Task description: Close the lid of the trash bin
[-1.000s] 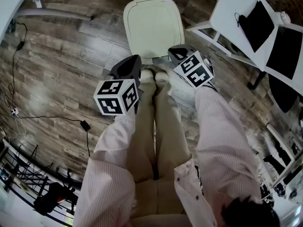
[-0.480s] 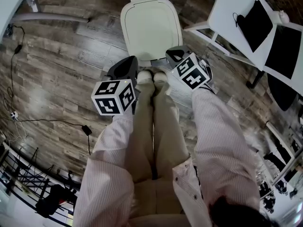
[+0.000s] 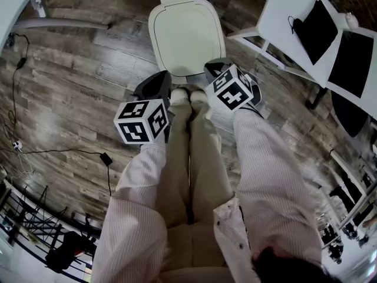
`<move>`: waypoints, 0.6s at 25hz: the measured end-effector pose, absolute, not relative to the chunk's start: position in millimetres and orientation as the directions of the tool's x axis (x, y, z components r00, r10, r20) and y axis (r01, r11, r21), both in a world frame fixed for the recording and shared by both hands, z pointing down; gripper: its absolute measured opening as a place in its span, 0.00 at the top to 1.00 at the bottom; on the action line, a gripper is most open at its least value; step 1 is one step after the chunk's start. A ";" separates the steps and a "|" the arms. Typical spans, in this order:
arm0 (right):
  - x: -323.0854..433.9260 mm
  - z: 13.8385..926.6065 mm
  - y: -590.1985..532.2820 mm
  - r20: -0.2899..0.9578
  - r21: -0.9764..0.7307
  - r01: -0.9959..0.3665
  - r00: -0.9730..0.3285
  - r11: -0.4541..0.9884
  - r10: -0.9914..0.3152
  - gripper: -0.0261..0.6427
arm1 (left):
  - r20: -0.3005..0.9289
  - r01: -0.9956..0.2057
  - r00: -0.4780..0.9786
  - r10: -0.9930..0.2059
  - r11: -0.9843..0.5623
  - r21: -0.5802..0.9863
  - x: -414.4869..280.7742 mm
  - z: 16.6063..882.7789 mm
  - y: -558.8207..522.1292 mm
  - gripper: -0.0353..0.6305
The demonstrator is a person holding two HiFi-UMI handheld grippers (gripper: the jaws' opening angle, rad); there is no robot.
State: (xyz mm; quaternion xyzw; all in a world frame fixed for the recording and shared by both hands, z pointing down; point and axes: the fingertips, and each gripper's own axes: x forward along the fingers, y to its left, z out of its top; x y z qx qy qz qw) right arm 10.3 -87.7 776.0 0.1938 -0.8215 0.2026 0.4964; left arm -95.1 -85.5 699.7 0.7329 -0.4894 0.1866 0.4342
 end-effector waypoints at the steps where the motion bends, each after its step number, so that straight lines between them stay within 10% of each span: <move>1: 10.1 775.9 -88.2 0.901 -0.132 -0.524 -0.417 0.841 -0.119 0.95 | 0.698 -0.879 0.452 -0.556 -0.142 0.455 -94.4 699.7 -85.6 0.96; 15: 6.1 738.7 -91.7 0.838 -0.203 -0.629 -0.508 0.751 -0.198 0.95 | 0.658 -0.879 0.452 -0.602 -0.178 0.442 -91.8 657.8 -97.6 0.96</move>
